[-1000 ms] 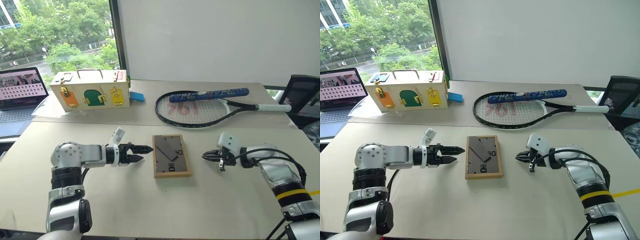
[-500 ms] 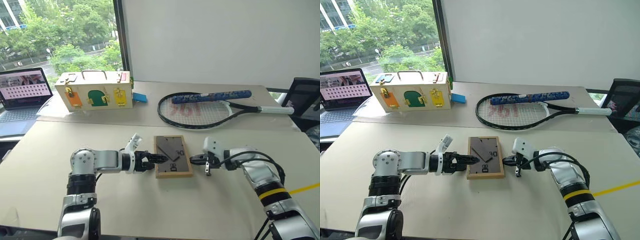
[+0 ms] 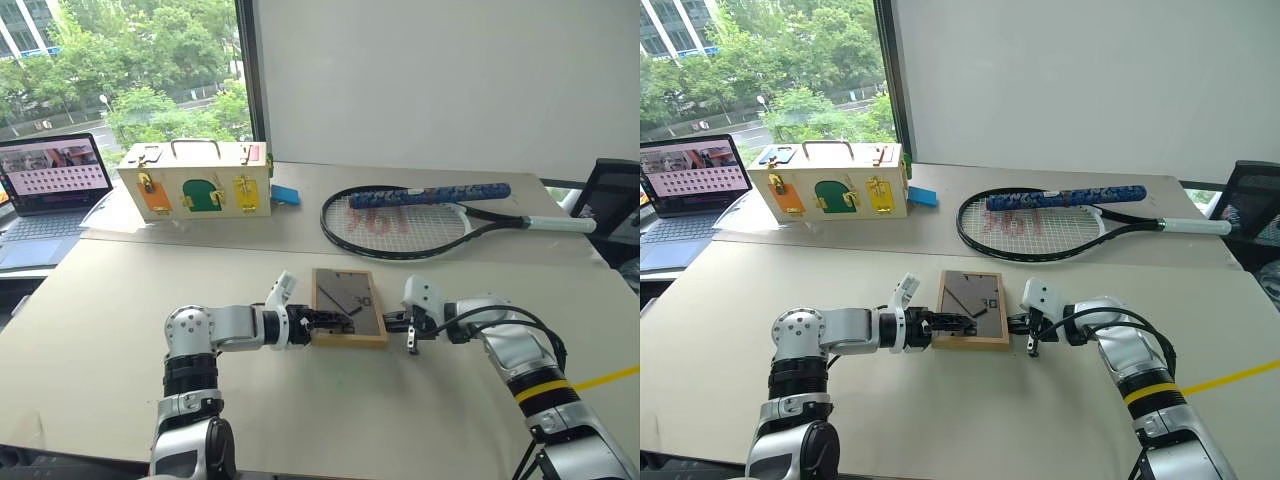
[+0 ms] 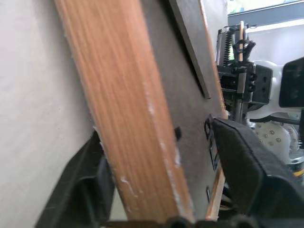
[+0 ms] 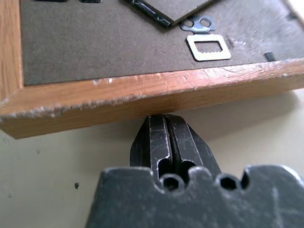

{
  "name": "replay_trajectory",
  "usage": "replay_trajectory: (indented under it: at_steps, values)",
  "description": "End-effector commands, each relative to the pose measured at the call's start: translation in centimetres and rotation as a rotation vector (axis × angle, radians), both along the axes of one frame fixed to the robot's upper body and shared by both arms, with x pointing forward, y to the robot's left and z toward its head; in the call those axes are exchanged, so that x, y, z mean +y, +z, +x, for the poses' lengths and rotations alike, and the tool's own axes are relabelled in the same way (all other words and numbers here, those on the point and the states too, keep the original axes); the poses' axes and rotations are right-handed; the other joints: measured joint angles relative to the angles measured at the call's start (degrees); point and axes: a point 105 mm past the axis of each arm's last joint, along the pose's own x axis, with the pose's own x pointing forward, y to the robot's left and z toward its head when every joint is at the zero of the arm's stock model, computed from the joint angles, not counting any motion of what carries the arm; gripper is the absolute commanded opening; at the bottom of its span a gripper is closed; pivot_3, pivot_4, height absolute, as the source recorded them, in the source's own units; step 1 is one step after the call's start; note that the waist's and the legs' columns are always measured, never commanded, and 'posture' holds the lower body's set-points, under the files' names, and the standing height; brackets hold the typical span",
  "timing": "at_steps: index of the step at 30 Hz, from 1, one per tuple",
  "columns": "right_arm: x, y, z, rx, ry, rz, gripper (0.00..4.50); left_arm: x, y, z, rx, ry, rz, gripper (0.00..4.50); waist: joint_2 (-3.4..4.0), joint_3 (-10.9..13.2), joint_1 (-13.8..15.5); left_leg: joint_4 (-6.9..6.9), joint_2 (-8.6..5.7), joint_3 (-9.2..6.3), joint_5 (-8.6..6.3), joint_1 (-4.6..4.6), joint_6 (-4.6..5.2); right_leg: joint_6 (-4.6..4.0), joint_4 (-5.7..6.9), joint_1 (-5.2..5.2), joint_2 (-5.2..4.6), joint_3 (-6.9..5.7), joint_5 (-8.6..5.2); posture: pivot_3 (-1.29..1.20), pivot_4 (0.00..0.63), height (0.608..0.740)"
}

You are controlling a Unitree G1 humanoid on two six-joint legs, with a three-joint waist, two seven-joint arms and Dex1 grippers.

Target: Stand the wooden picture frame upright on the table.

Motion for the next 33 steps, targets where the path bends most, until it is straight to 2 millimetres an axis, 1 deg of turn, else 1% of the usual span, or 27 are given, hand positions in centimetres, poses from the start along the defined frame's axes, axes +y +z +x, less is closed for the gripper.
replay_trajectory:
  at_steps: [1, 2, 5, 7, 9, 11, 13, 14, 17, 18, 19, 20, 22, 25, 26, 31, 33]
  values:
    - [0.4, 0.2, -0.1, -0.009, 0.012, 0.003, 0.00, -0.6, 1.6, 0.2, -0.025, -0.012, -0.082, 1.53, -0.01, 0.00, -0.04, 0.00, 0.00, 0.00, 0.00, 0.00, 0.00, 0.01, 0.00, 0.00, 0.00, 0.00, 0.00, 0.00, 0.150, 0.720]
    - [0.4, 0.3, -0.1, -0.008, 0.009, 0.006, 0.00, -0.5, 1.8, 0.4, -0.034, -0.003, -0.089, 1.17, -0.01, 0.01, -0.06, 0.00, 0.00, 0.00, 0.00, 0.00, 0.00, 0.01, 0.00, 0.00, 0.00, 0.00, -0.01, 0.00, 0.150, 0.720]
    - [-0.7, 1.0, 0.2, -0.019, -0.045, 0.035, 0.00, -0.3, 3.4, 1.2, -0.056, 0.050, -0.178, 1.12, -0.03, 0.02, -0.07, 0.00, 0.00, 0.00, 0.00, -0.01, 0.00, 0.02, 0.00, 0.00, 0.00, 0.00, -0.01, 0.00, 0.150, 0.720]
    - [-2.4, 1.9, 0.5, 0.010, -0.136, 0.094, 0.00, -0.2, 4.7, 1.2, -0.089, 0.044, -0.243, 1.12, -0.06, 0.04, 0.06, 0.00, 0.00, 0.00, 0.00, -0.05, 0.00, 0.03, -0.01, -0.05, 0.00, 0.00, -0.01, 0.00, 0.150, 0.720]
    - [-4.2, 2.5, 0.1, 0.060, -0.195, 0.134, 0.00, -0.1, 5.8, 0.8, -0.123, 0.019, -0.292, 1.12, -0.05, 0.06, 0.13, 0.00, -0.01, 0.00, 0.00, -0.15, 0.00, 0.00, -0.02, -0.12, 0.00, 0.01, 0.00, 0.00, 0.150, 0.720]
    - [-5.9, 3.5, -0.3, 0.072, -0.251, 0.179, 0.00, 0.0, 6.4, 0.4, -0.149, -0.006, -0.305, 1.12, -0.05, 0.06, 0.37, -0.01, -0.02, 0.00, 0.00, -0.26, 0.00, -0.07, -0.03, -0.20, -0.02, 0.01, 0.04, 0.00, 0.150, 0.720]
    - [-6.6, 4.9, -0.7, 0.089, -0.278, 0.252, 0.62, 0.1, 6.4, 0.0, -0.165, -0.030, -0.287, 1.12, -0.05, 0.07, 0.29, -0.01, -0.02, 0.00, -0.01, -0.35, 0.01, -0.07, -0.03, -0.31, -0.02, 0.02, 0.04, 0.00, 0.150, 0.720]
    - [-6.6, 5.9, -1.0, 0.104, -0.272, 0.308, 0.69, 0.1, 6.4, -0.2, -0.172, -0.044, -0.277, 1.12, -0.06, 0.07, 0.18, -0.01, -0.03, 0.00, -0.01, -0.36, 0.01, -0.07, -0.02, -0.35, -0.02, 0.03, 0.04, 0.00, 0.150, 0.720]
    - [-5.4, 10.5, -1.8, 0.128, -0.223, 0.518, 1.76, 0.1, 6.4, -0.9, -0.193, -0.094, -0.267, 1.12, -0.06, 0.08, -0.84, -0.04, -0.03, 0.00, -0.01, -0.35, 0.02, -0.08, 0.02, -0.40, -0.01, 0.06, 0.05, 0.00, 0.150, 0.720]
    - [-4.9, 11.5, -2.0, 0.140, -0.205, 0.557, 2.16, 0.2, 6.6, -1.0, -0.193, -0.100, -0.284, 1.12, -0.04, 0.10, -1.25, -0.04, -0.03, 0.00, -0.01, -0.35, 0.02, -0.08, 0.03, -0.40, -0.01, 0.06, 0.05, 0.00, 0.150, 0.720]
    - [-4.2, 12.4, -2.3, 0.158, -0.179, 0.589, 2.41, 0.2, 6.7, -1.0, -0.194, -0.104, -0.304, 1.12, -0.03, 0.12, -1.41, -0.03, -0.02, 0.00, 0.00, -0.36, 0.01, -0.08, 0.04, -0.40, -0.01, 0.07, 0.05, 0.00, 0.150, 0.720]
    - [-3.3, 13.2, -2.4, 0.177, -0.157, 0.613, 2.77, 0.0, 6.7, -1.3, -0.200, -0.123, -0.291, 1.12, -0.05, 0.13, -1.45, -0.02, -0.02, 0.00, 0.00, -0.36, 0.01, -0.08, 0.04, -0.40, -0.01, 0.08, 0.06, 0.00, 0.150, 0.720]
    - [-2.0, 13.9, -2.5, 0.202, -0.136, 0.621, 3.53, -0.3, 6.5, -1.7, -0.209, -0.152, -0.269, 1.12, -0.05, 0.13, -1.49, -0.02, -0.02, 0.00, 0.00, -0.35, 0.02, -0.08, 0.04, -0.41, -0.01, 0.07, 0.05, 0.00, 0.150, 0.720]
    - [-0.2, 13.7, -2.3, 0.250, -0.115, 0.618, 4.48, -0.6, 6.8, -1.9, -0.226, -0.174, -0.272, 1.12, -0.05, 0.13, -1.33, -0.04, -0.02, 0.00, -0.01, -0.39, 0.02, -0.08, 0.00, -0.42, -0.01, 0.07, 0.05, 0.00, 0.150, 0.720]
    - [0.1, 13.6, -2.3, 0.264, -0.109, 0.618, 4.48, -0.6, 6.8, -2.0, -0.230, -0.177, -0.272, 1.12, -0.05, 0.13, -1.16, -0.04, -0.02, 0.00, -0.01, -0.43, 0.02, -0.08, -0.01, -0.46, -0.01, 0.07, 0.05, 0.00, 0.150, 0.720]
    - [2.2, 11.8, -2.2, 0.323, -0.050, 0.521, 4.48, -1.0, 7.2, -1.8, -0.236, -0.182, -0.284, 1.12, -0.04, 0.14, -1.05, -0.03, -0.03, 0.00, -0.01, -0.63, 0.02, -0.08, 0.00, -0.66, -0.01, 0.06, 0.06, 0.00, 0.150, 0.720]
    - [3.2, 11.2, -1.7, 0.339, -0.043, 0.518, 4.48, -1.0, 7.1, -2.0, -0.242, -0.190, -0.274, 1.12, -0.04, 0.14, -1.17, -0.03, -0.02, 0.00, 0.00, -0.68, 0.02, -0.08, 0.02, -0.72, -0.01, 0.05, 0.06, 0.00, 0.150, 0.720]
